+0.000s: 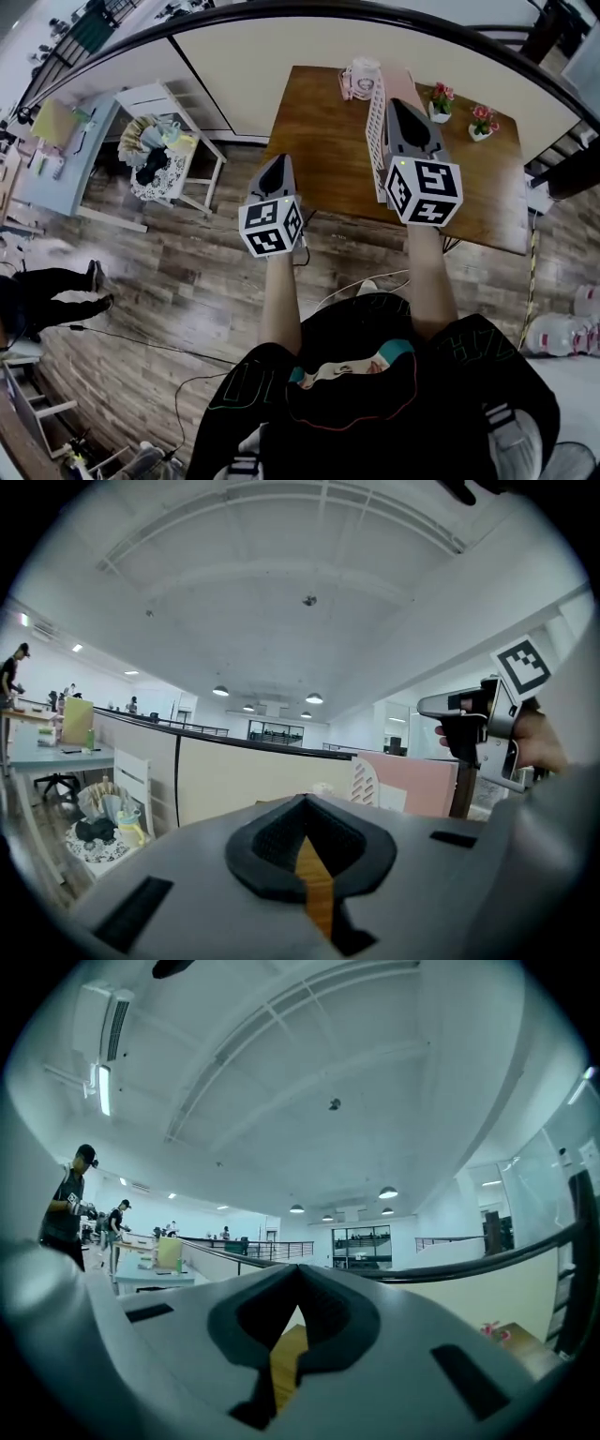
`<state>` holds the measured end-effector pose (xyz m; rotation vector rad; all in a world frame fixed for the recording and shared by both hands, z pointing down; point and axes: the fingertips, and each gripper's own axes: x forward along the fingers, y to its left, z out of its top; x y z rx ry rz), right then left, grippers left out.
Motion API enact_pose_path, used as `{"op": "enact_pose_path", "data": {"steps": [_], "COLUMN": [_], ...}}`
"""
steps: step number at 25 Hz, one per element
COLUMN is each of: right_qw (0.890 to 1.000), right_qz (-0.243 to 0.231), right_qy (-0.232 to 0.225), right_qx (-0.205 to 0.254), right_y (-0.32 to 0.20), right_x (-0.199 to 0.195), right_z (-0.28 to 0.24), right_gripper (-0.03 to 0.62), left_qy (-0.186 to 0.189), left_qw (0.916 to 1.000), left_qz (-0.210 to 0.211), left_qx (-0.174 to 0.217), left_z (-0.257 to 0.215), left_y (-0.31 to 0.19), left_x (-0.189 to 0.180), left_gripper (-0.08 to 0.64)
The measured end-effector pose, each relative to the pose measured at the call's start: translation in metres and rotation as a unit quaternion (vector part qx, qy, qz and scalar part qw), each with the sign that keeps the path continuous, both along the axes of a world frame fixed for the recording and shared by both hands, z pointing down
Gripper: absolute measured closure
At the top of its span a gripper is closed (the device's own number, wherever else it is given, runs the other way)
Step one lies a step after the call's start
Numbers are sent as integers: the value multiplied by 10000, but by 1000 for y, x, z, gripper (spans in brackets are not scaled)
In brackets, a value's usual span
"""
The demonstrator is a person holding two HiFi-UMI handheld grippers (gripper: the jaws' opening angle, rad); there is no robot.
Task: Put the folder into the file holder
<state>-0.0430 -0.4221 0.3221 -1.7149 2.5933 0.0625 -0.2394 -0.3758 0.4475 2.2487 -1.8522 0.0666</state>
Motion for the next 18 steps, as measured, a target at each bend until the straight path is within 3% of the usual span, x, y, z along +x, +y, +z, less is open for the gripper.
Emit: {"op": "enact_pose_path", "data": {"steps": [12, 18], "right_qw": [9910, 9883], "right_qz": [-828, -958], "right_qy": [164, 289], "right_qx": [-1039, -1148], "right_y": [13, 19], "right_x": [-69, -75], "right_z": [101, 115], "right_gripper": [589, 589], "left_qy": [70, 106], "left_qw": [9981, 9977], "left_qz": [-595, -650], "left_qx": [-137, -162], "left_z": [23, 30], "left_y": [32, 38], "left_x": [-43, -43], "left_gripper": [563, 563]}}
